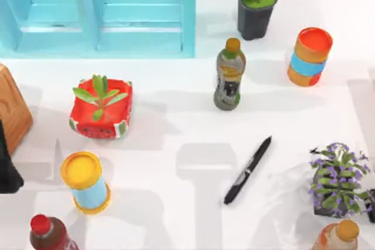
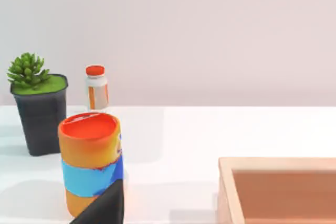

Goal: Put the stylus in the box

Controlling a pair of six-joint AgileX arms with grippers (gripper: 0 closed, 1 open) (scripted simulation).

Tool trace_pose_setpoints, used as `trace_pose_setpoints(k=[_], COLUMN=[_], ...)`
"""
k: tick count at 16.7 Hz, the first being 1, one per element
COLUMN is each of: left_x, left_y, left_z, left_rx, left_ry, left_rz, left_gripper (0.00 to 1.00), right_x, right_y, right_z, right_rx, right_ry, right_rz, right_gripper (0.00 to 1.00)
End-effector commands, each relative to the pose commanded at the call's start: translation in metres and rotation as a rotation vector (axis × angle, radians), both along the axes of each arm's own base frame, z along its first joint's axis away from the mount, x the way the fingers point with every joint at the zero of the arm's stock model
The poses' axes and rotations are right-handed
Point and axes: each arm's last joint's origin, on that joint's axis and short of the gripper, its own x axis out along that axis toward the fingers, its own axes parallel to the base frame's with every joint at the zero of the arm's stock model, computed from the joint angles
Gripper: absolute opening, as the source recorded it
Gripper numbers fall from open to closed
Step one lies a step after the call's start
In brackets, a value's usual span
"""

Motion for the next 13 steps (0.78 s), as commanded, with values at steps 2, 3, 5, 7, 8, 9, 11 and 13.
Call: trace_pose_setpoints(k=[2,3,5,7,8,9,11,13], left_x=[0.000,0.000,0.000,0.000,0.000,0.000,0.000,0.000], left_y=[0.000,0.000,0.000,0.000,0.000,0.000,0.000,0.000], left_z=[0.000,0.000,0.000,0.000,0.000,0.000,0.000,0.000], left_rx=[0.000,0.000,0.000,0.000,0.000,0.000,0.000,0.000], left_ry=[0.000,0.000,0.000,0.000,0.000,0.000,0.000,0.000], left_rz=[0.000,0.000,0.000,0.000,0.000,0.000,0.000,0.000], left_gripper=[1.00,1.00,1.00,1.00,1.00,1.00,1.00,1.00], right_x=[0.000,0.000,0.001,0.003,0.005,0.008,0.016,0.030], right_y=[0.000,0.001,0.003,0.007,0.009,0.012,0.019,0.029], right_z=[0.000,0.001,0.008,0.020,0.027,0.035,0.053,0.071], right_rx=[0.000,0.005,0.031,0.075,0.103,0.133,0.197,0.263], right_ry=[0.000,0.006,0.037,0.096,0.137,0.185,0.297,0.428], right_rz=[0.000,0.005,0.028,0.061,0.077,0.094,0.120,0.136], right_gripper=[1.00,1.00,1.00,1.00,1.00,1.00,1.00,1.00])
